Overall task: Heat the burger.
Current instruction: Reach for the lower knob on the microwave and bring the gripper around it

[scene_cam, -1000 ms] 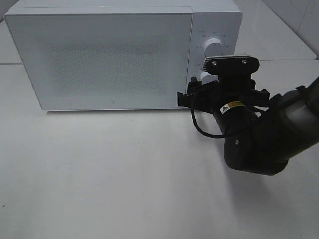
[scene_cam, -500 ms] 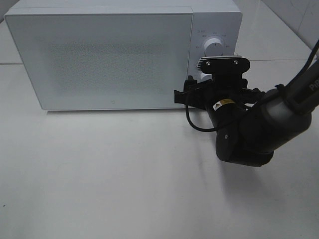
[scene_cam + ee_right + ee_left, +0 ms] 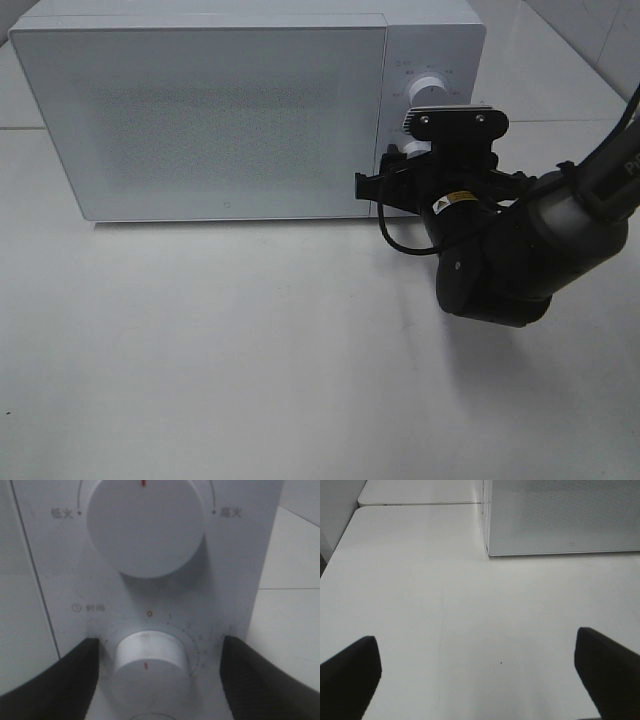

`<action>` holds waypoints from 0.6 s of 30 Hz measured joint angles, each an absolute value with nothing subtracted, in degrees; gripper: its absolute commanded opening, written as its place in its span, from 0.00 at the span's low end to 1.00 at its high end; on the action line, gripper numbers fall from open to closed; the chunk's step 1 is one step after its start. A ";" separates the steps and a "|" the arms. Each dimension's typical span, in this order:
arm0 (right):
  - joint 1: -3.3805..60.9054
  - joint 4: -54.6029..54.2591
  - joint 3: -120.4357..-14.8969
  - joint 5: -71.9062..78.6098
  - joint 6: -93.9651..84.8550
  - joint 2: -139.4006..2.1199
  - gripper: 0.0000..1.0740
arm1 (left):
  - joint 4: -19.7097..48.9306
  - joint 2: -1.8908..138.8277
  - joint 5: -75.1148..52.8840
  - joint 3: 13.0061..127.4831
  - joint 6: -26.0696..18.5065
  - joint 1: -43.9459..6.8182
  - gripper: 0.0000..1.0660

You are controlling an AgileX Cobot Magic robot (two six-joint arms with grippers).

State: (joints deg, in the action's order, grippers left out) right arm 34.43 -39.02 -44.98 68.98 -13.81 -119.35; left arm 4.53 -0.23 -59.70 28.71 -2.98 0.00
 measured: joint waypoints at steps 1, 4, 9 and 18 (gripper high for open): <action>34.43 -39.02 -44.98 68.93 -13.81 -119.35 0.51 | 4.53 -0.23 -59.70 28.71 -2.98 0.00 0.94; 34.43 -39.02 -44.98 68.81 -13.75 -119.52 0.39 | 4.53 -0.23 -59.70 28.71 -2.98 0.00 0.94; 34.49 -38.16 -44.98 68.64 -13.52 -119.52 0.16 | 4.53 -0.23 -59.70 28.71 -2.98 0.00 0.94; 34.49 -38.16 -44.98 68.64 -13.52 -119.52 0.08 | 4.53 -0.23 -59.70 28.71 -2.98 0.00 0.94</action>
